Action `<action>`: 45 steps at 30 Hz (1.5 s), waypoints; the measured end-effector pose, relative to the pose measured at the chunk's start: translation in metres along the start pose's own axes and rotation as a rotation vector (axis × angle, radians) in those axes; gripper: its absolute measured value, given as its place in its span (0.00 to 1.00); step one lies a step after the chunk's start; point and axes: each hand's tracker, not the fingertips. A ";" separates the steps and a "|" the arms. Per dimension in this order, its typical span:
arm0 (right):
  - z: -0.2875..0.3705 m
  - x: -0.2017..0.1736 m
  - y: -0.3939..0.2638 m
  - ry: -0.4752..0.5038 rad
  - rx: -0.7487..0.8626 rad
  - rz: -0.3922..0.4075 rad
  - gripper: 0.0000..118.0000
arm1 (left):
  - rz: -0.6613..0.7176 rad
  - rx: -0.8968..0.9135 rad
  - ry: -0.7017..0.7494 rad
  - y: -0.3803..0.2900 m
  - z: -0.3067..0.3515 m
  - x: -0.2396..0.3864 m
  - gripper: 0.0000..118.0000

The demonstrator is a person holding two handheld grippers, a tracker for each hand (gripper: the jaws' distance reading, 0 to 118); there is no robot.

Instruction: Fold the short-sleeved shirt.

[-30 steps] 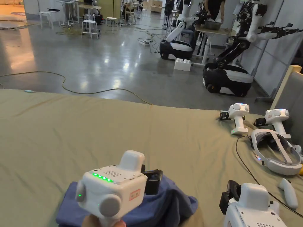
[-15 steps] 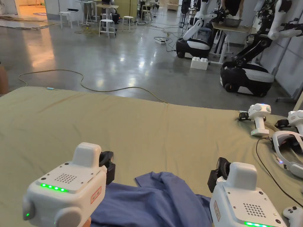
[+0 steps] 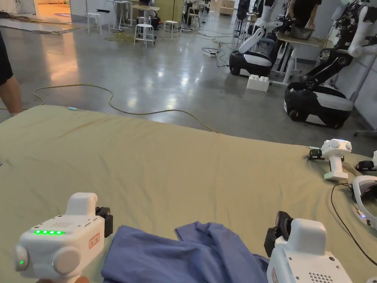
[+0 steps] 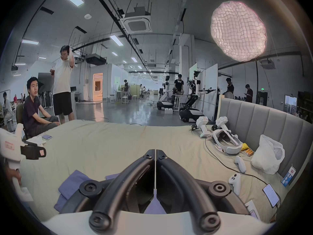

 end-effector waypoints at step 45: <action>-0.204 0.082 -0.141 0.108 -0.872 -0.011 0.05 | -0.120 -0.311 -0.060 0.010 -0.084 0.011 0.04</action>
